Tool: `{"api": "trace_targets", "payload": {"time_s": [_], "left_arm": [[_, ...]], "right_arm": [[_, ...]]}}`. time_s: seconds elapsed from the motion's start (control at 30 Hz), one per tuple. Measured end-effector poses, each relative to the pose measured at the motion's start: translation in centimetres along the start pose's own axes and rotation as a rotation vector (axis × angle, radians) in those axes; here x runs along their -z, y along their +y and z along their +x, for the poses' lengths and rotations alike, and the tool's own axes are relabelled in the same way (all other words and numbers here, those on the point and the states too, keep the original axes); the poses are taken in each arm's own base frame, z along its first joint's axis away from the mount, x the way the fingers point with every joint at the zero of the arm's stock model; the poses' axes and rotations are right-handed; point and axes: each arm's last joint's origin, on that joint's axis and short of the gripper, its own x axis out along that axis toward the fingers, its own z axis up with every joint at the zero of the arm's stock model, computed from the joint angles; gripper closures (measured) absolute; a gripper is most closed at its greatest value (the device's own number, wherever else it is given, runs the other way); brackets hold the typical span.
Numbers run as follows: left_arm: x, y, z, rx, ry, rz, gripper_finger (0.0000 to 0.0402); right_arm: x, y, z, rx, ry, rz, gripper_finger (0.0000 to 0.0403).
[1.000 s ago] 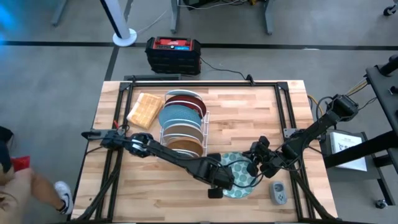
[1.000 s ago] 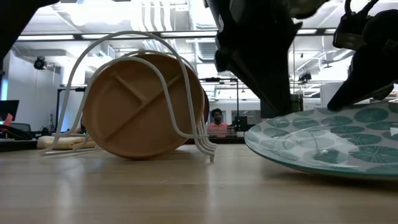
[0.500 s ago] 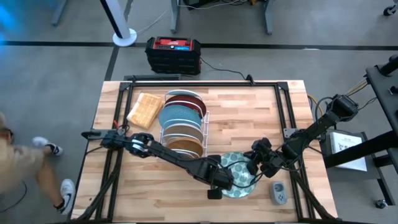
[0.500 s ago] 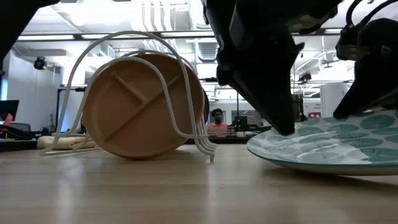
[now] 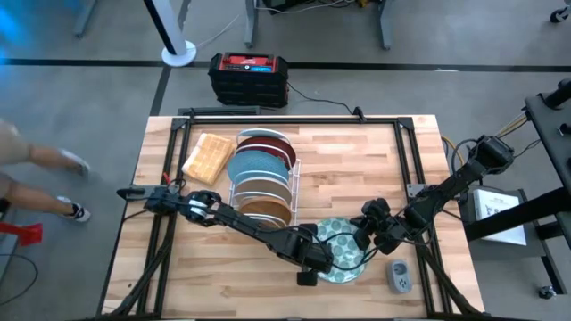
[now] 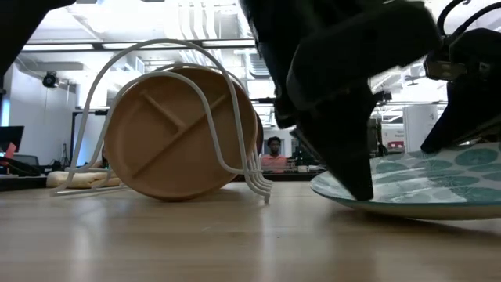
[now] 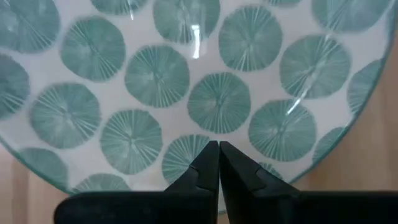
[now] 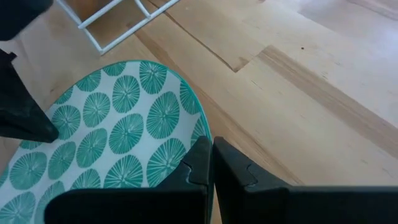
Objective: Sort dishes
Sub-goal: Put the green plate into the dishwasher rack
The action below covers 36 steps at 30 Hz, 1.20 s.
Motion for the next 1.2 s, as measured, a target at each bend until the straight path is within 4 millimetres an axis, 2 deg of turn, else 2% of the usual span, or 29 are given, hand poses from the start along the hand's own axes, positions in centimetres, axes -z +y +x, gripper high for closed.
{"api": "trace_targets", "payload": {"time_s": [0.53,1.2], "left_arm": [[0.9,0.2,1.3,-0.002,-0.005,-0.02,0.0401],[1.0,0.5,1.6,-0.007,0.003,-0.032,0.0401]], "right_arm": [[0.1,-0.1,0.0,0.0,0.006,0.004,0.0398],[0.5,0.0,0.0,-0.035,0.14,0.107,0.0251]]}}
